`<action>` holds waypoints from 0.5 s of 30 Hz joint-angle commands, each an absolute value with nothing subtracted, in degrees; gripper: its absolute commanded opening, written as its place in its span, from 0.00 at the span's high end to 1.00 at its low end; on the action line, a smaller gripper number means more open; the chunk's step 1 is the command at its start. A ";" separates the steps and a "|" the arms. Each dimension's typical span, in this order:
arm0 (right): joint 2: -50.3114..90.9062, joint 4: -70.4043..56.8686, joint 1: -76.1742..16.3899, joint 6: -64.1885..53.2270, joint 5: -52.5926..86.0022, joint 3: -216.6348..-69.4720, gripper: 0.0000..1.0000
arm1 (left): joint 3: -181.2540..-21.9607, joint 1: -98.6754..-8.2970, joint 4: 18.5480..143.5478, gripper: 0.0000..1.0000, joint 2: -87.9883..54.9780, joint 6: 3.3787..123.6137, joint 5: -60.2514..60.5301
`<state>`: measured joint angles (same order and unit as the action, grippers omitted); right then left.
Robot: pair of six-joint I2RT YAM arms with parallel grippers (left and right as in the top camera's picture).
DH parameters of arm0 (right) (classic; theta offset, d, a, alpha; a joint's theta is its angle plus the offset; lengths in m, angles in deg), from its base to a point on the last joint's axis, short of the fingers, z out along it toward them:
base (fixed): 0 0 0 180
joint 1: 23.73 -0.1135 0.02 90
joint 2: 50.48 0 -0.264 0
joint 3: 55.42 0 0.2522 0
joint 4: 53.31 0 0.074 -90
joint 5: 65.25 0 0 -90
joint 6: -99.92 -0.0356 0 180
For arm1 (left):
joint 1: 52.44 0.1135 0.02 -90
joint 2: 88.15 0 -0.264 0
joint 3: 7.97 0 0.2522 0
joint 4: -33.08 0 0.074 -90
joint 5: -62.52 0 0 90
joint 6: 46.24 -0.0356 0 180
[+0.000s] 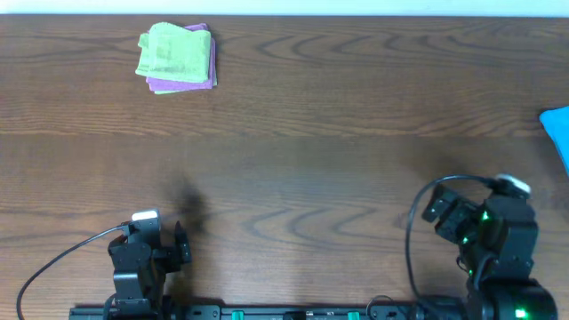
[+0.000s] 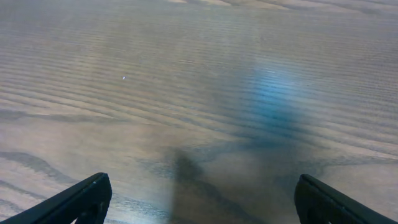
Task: Fold the cloth
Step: 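Reach the right gripper toward the blue cloth at the right edge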
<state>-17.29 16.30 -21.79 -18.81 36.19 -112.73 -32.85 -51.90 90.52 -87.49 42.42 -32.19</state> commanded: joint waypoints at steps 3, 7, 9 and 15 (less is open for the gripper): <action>-16.63 21.39 -15.78 -35.69 44.87 -114.02 0.01 | -31.64 -52.08 91.66 0.05 -87.90 42.02 -31.92; -12.15 20.91 -7.87 -33.65 43.99 -114.19 0.01 | -31.64 -52.08 91.66 0.05 -87.90 42.02 -31.92; -8.41 21.02 -2.41 -30.73 44.04 -115.11 0.01 | -31.64 -52.08 91.66 0.05 -87.90 42.02 -31.92; 1.90 17.42 13.57 -15.62 40.61 -121.38 0.01 | -31.64 -52.08 91.66 0.05 -87.90 42.02 -31.92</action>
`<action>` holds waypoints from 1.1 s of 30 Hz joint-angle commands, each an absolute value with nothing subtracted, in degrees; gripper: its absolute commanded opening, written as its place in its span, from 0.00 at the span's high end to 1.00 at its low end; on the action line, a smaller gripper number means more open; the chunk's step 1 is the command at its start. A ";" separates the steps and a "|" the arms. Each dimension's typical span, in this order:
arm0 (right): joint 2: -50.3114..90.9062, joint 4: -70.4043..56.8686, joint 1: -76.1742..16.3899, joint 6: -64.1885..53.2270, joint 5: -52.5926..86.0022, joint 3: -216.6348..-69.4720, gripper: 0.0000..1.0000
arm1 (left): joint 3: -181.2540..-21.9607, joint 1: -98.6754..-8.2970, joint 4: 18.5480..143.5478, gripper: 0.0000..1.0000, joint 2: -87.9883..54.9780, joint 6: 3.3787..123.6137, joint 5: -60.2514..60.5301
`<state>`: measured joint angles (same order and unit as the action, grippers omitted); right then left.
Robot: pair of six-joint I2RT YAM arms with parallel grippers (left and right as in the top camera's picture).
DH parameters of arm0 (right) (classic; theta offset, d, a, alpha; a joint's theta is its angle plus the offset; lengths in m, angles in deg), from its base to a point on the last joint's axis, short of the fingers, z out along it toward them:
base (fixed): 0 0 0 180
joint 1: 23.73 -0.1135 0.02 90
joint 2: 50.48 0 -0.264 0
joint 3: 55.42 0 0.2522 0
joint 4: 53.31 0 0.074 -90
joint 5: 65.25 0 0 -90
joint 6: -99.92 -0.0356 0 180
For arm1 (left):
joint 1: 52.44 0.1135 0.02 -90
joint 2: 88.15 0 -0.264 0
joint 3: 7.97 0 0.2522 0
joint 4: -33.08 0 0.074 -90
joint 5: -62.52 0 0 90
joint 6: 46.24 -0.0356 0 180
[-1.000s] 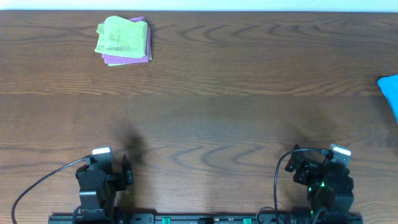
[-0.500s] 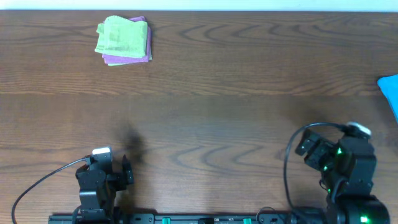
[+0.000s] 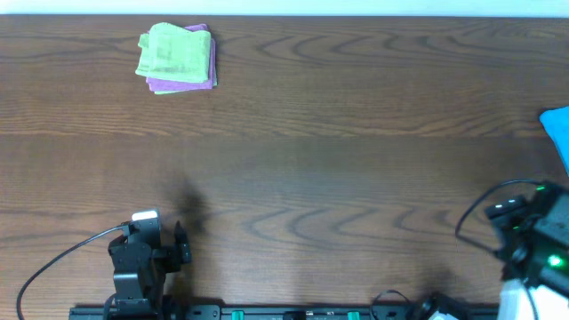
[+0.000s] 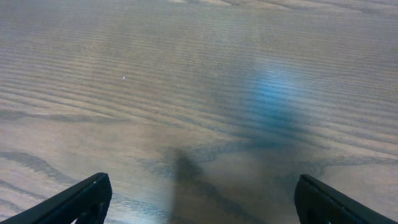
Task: Fold the cloth
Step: 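Reach the right gripper toward the blue cloth at the right edge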
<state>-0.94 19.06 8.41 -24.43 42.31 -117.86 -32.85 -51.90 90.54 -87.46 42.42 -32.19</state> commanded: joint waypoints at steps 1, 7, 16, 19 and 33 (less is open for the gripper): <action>3.41 16.96 15.32 -14.84 40.61 -122.13 0.01 | -31.64 -52.08 91.66 0.05 -87.90 42.02 -31.92; 16.99 14.66 25.11 1.16 26.86 -129.95 0.01 | -31.64 -52.08 91.66 0.05 -87.90 42.02 -31.92; 36.29 29.39 26.03 18.02 28.41 -147.06 0.01 | -31.64 -52.08 91.66 0.05 -87.90 42.02 -31.92; 40.46 28.04 26.29 15.96 37.50 -150.82 0.01 | -31.64 -52.08 91.66 0.05 -87.90 42.02 -31.92; 47.15 4.26 26.71 40.86 39.80 -153.86 0.01 | -31.64 -52.08 91.66 0.05 -87.90 42.02 -31.92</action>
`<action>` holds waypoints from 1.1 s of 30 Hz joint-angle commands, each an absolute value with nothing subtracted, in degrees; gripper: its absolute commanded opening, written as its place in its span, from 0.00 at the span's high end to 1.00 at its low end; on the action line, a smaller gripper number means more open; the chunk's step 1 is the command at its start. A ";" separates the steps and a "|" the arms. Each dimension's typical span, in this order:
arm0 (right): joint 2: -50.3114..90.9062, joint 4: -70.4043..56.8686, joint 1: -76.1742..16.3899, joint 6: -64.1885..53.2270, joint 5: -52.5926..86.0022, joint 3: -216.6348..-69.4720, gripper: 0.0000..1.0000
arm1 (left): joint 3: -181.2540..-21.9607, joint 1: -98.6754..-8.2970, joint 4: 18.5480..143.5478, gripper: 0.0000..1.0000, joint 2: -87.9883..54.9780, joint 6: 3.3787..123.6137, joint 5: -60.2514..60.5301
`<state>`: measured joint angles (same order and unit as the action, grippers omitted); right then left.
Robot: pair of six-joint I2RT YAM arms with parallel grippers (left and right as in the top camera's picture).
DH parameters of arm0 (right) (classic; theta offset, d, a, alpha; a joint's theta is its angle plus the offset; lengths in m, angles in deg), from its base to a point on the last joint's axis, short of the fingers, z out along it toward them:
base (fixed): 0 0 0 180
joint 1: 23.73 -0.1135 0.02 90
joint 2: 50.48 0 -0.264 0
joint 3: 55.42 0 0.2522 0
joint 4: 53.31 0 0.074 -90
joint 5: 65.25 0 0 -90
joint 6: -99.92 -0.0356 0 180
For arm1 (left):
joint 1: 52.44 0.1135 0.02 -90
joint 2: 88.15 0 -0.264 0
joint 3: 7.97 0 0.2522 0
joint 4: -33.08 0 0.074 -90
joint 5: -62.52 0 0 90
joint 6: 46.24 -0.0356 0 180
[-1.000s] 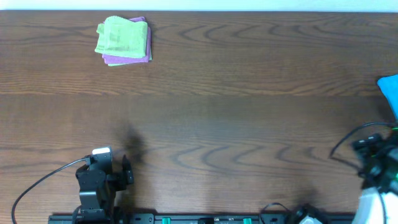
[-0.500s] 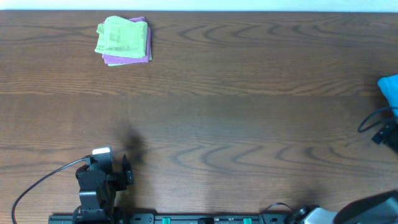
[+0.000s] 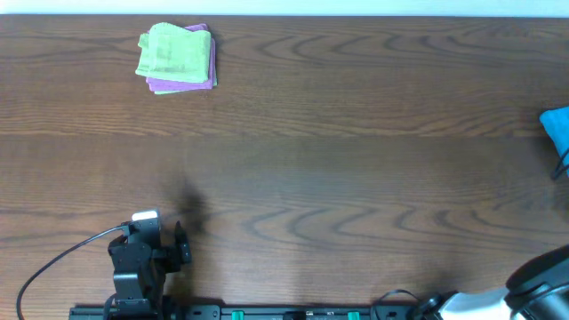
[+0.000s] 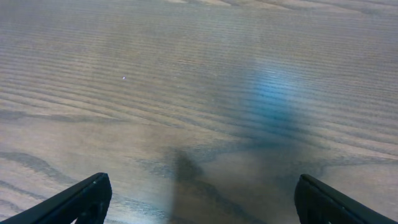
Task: Fold the cloth
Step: 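Reach the right gripper toward the blue cloth at the right edge, then grasp the blue cloth with the right gripper and lift it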
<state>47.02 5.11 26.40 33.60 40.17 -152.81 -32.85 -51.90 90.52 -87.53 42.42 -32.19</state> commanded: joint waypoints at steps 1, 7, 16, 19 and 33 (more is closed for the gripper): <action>47.15 4.17 26.64 42.32 36.21 -153.77 0.01 | -31.64 -52.08 91.66 0.05 -87.90 42.02 -31.92; 47.28 -5.16 25.20 50.98 31.75 -147.92 0.01 | -31.64 -52.08 91.66 0.05 -87.90 42.02 -31.92; 52.09 -22.23 23.08 62.10 36.12 -137.34 0.01 | -31.64 -52.08 91.66 0.05 -87.90 42.02 -31.92; 56.46 -25.58 23.12 63.87 36.96 -137.36 0.01 | -31.64 -52.08 91.66 0.05 -87.90 42.02 -31.92; 66.56 -35.76 25.57 66.76 37.50 -141.82 0.41 | -31.64 -52.08 91.66 0.05 -87.90 42.02 -31.92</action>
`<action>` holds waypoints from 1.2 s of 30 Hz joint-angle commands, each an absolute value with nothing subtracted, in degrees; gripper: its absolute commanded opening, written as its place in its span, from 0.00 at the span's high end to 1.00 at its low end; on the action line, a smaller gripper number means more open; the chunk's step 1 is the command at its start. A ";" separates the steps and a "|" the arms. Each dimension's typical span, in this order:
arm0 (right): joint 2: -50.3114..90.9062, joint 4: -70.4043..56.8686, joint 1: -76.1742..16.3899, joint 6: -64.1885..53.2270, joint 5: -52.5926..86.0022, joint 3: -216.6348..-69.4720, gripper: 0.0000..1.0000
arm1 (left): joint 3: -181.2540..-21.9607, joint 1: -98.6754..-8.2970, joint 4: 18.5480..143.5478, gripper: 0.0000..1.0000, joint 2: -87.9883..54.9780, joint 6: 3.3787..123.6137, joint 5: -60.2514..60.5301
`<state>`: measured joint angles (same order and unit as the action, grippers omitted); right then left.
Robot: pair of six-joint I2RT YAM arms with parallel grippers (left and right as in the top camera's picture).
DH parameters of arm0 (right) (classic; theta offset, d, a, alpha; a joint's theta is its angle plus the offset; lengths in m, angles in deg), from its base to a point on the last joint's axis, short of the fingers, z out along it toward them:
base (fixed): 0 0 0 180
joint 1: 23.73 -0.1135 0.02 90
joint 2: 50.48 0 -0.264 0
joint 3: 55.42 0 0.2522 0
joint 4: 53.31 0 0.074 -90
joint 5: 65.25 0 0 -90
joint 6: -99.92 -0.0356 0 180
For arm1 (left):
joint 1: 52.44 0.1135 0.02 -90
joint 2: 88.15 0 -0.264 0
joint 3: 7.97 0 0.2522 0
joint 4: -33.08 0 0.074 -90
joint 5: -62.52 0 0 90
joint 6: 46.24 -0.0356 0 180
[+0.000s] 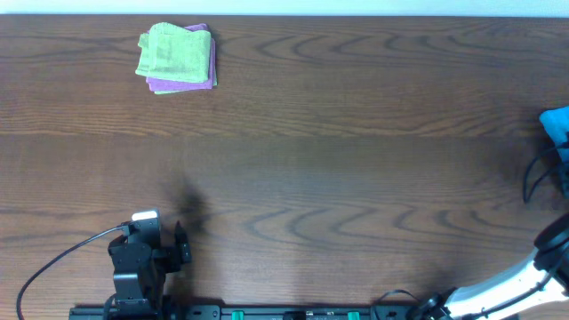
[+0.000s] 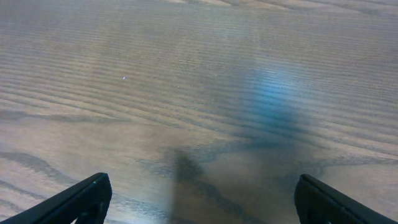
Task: Fold the cloth
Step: 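Grasp the blue cloth with the right gripper and lift it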
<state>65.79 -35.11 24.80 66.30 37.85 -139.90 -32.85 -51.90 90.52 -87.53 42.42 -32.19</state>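
Note:
A blue cloth (image 1: 556,124) shows only as a corner at the table's right edge. A folded green cloth (image 1: 173,52) lies on a purple one (image 1: 188,84) at the far left back. My left gripper (image 1: 182,243) rests at the front left, far from all cloths. In the left wrist view the left gripper (image 2: 199,196) is open, its black fingertips (image 2: 87,199) wide apart over bare wood. Of my right arm only a white link (image 1: 498,289) and a cable loop (image 1: 533,182) show near the blue cloth; its gripper is outside the frame.
The dark wooden table (image 1: 338,178) spans the whole overhead view. A black cable (image 1: 53,267) trails from the left arm's base at the front edge. A blue reflection (image 2: 277,99) lies on the wood ahead of the left gripper.
More of the right arm shows at the lower right edge, and its cable loop now hangs further into view below the blue cloth. The left arm has not moved.
The right arm first sat folded at the front right of the table. It then stood nearer the right edge, and later was almost wholly out of the overhead view. Now it reaches along the right edge by the blue cloth. The left gripper stayed open and still.

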 commanded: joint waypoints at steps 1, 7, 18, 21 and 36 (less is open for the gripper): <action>66.56 -36.53 25.74 66.76 36.67 -141.88 0.48 | -31.64 -52.08 91.66 0.05 -87.90 42.02 -31.92; 66.54 -36.96 25.72 65.99 36.28 -142.39 0.99 | -31.64 -52.08 91.66 0.05 -87.90 42.02 -31.92; 63.19 -30.93 20.78 59.39 34.40 -143.15 0.99 | -31.64 -52.08 91.68 0.05 -87.90 42.02 -31.92; 58.25 -22.28 15.93 51.63 33.20 -145.18 0.99 | -31.64 -52.08 91.66 0.05 -87.90 42.02 -31.92; 38.08 1.55 -13.12 18.78 17.15 -152.18 0.99 | -31.64 -52.08 91.66 0.05 -87.90 42.02 -31.92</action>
